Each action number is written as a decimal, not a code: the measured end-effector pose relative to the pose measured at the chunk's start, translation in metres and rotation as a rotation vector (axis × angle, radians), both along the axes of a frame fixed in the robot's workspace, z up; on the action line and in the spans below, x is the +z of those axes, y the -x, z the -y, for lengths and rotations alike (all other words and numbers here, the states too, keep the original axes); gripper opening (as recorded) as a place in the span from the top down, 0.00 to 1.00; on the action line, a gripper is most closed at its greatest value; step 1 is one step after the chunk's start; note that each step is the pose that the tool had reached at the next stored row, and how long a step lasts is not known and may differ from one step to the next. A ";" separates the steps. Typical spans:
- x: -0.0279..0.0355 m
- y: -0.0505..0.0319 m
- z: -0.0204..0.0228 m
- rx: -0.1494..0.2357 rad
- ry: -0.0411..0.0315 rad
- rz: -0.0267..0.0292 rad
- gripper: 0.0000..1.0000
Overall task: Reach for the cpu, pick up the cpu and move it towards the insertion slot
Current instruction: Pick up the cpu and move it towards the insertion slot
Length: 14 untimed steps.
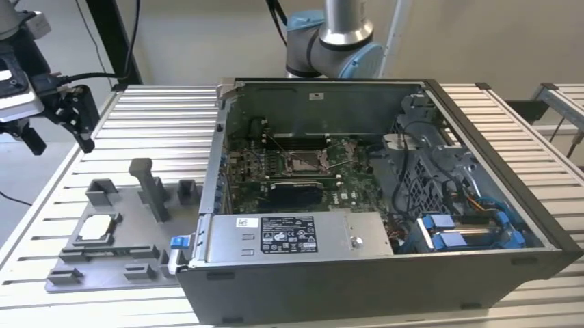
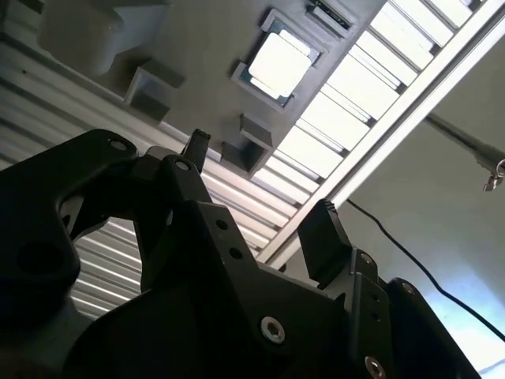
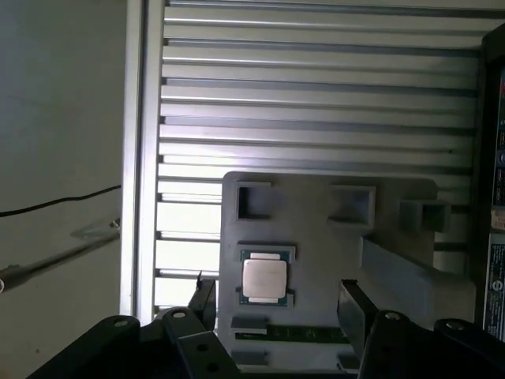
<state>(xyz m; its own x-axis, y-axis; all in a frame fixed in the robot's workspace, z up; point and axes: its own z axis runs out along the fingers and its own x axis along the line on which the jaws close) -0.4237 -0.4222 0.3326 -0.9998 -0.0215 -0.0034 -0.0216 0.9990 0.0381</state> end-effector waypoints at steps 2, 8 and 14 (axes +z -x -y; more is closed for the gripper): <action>-0.0027 0.0011 0.0001 0.000 0.0000 0.0009 0.00; -0.0106 0.0020 0.0001 0.000 0.0000 0.0014 0.00; -0.0171 0.0023 0.0001 0.000 0.0000 0.0022 0.00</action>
<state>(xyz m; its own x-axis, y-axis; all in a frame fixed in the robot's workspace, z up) -0.4260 -0.4222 0.3155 -0.9997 -0.0217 -0.0056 -0.0219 0.9990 0.0381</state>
